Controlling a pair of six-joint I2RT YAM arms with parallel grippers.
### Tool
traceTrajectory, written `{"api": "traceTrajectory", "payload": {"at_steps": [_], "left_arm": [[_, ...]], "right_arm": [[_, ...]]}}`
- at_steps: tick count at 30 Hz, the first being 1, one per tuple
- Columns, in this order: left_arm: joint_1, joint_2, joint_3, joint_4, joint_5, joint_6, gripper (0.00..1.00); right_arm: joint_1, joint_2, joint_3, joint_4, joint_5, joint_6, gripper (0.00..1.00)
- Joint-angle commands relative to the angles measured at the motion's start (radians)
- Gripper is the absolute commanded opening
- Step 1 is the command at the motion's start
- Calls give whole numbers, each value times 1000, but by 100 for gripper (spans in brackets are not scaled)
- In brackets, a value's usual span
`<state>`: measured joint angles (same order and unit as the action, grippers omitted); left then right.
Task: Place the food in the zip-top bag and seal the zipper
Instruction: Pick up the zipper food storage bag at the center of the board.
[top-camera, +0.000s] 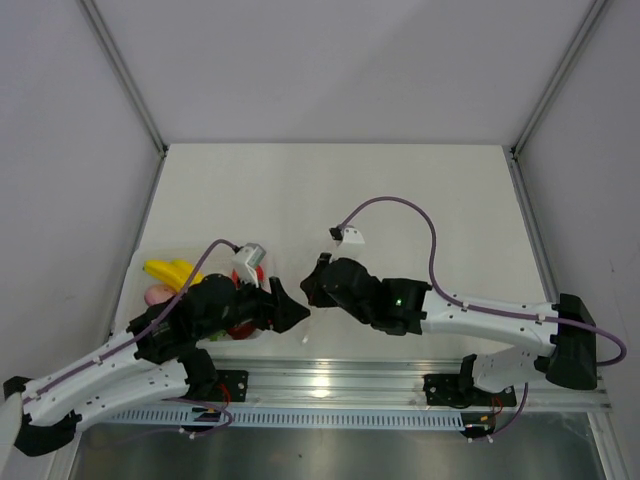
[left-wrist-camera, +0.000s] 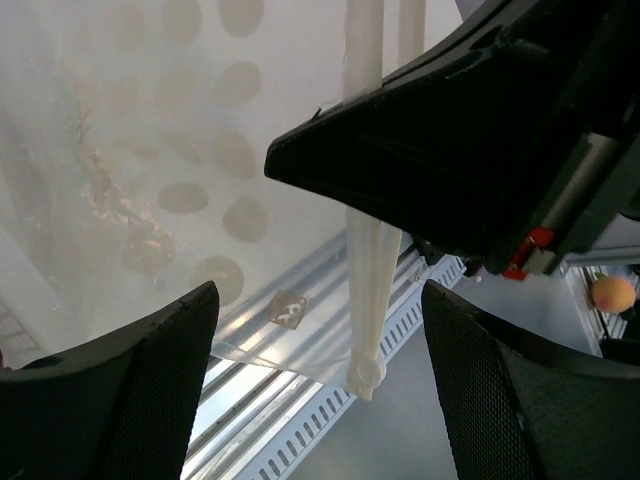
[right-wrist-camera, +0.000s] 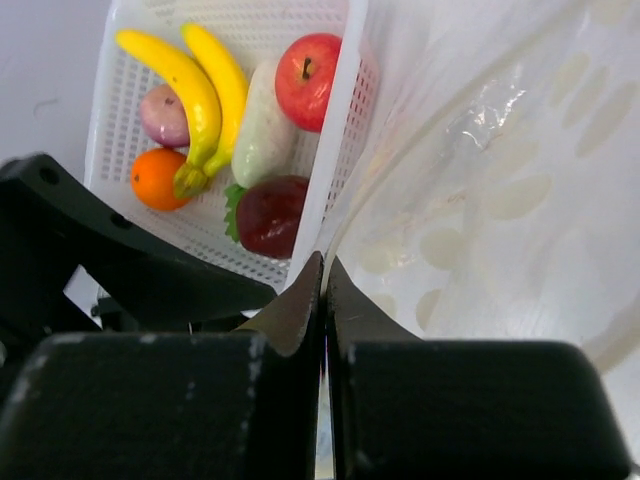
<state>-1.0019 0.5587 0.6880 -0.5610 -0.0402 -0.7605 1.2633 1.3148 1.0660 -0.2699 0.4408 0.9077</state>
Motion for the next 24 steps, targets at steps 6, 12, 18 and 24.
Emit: {"api": "traceTrajectory", "payload": {"at_steps": [6, 12, 18, 24], "left_arm": [[-129, 66, 28, -17, -251, -86, 84], [-195, 95, 27, -53, -388, -134, 83], [-199, 115, 21, -30, -383, -145, 58], [-199, 112, 19, -22, -379, -134, 19]], "right_arm": [[79, 57, 141, -111, 223, 161, 0], [94, 57, 143, -121, 248, 212, 0], [94, 63, 149, -137, 243, 209, 0], [94, 52, 160, -158, 231, 152, 24]]}}
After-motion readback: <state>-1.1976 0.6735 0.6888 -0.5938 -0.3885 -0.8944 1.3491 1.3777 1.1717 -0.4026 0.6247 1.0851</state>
